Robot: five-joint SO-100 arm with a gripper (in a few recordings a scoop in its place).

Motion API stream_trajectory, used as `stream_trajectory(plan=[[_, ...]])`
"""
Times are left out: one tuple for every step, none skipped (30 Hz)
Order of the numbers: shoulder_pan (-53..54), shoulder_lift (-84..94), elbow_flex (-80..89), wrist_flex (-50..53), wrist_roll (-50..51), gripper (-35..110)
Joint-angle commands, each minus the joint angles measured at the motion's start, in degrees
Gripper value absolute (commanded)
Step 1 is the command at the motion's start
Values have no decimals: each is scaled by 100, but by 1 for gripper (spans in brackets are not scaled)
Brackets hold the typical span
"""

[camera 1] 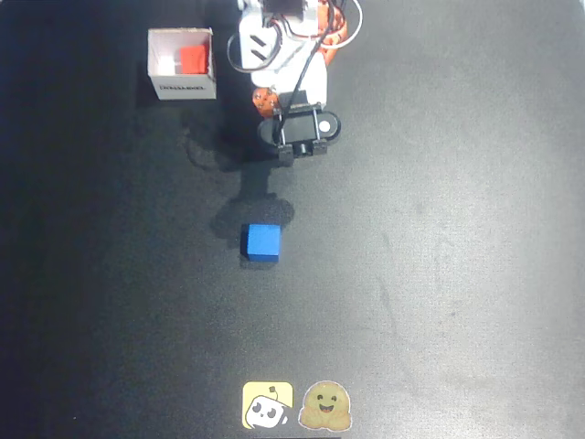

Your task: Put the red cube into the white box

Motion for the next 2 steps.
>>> stream_trajectory(plan=[[44,35,-26,26,44,0],[44,35,-26,26,44,0]])
